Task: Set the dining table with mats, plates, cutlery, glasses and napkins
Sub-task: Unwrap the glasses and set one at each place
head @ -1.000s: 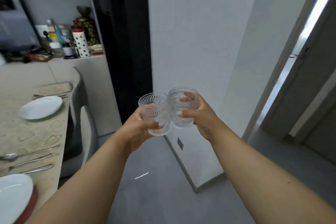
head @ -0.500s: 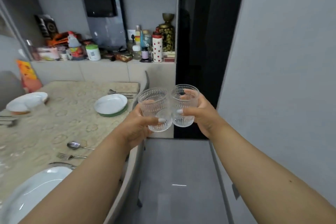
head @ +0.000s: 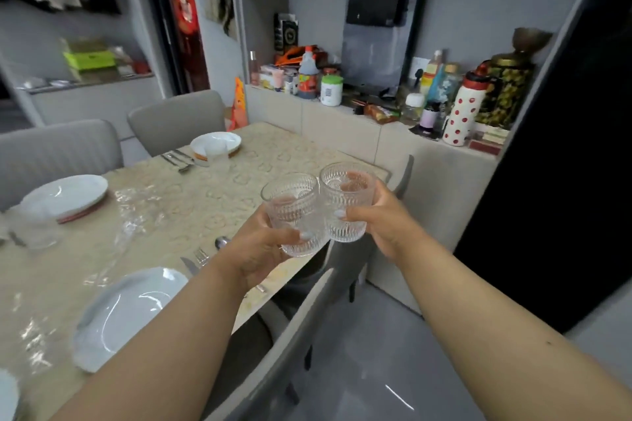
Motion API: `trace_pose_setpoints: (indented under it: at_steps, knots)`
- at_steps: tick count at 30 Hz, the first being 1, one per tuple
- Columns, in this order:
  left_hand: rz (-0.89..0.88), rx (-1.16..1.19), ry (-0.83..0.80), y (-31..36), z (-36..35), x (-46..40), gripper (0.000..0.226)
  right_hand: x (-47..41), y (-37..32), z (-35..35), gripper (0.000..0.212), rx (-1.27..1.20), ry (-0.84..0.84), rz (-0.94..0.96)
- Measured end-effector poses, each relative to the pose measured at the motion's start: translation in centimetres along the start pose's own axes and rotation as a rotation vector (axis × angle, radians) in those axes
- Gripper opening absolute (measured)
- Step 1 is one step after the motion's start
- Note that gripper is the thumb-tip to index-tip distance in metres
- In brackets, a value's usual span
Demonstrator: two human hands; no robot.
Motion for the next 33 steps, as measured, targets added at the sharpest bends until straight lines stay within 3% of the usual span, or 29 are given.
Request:
trace_pose_setpoints:
  at_steps: [4,8,13,16,28,33]
  knots:
    - [-0.033,0.021,0.153,0.4,3.0,0.9,0.084,-3.4,0.7,-3.4,0.070,-0.015,-0.157,-0.016]
    - [-0.063,0.028,0.288,1.1,7.0,2.6,0.099,-6.1,1.7,-8.5,0.068,-0.039,-0.317,-0.064]
    - [-0.109,0.021,0.459,2.2,12.7,5.0,0.087,-8.7,3.6,-15.0,0.076,-0.048,-0.457,-0.097]
    - [-0.166,0.046,0.548,3.1,16.2,6.5,0.095,-10.3,4.8,-18.5,0.080,-0.053,-0.520,-0.125]
    - [-0.282,0.029,0.795,4.0,24.8,10.1,0.087,-16.9,10.0,-26.8,0.077,0.077,-0.517,-0.135]
    - [-0.300,-0.021,0.894,2.3,26.9,10.3,0.086,-19.2,14.2,-29.7,0.086,0.129,-0.559,-0.185]
Point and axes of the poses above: each hand's wrist, its own x-axis away from the middle knuckle, its own z-axis out of the back of the hand, y = z × x, the point moved 7 cm from there along -x, towards the middle knuckle, and after that the axes turned 3 degrees about -y, right-handed, at the moved point
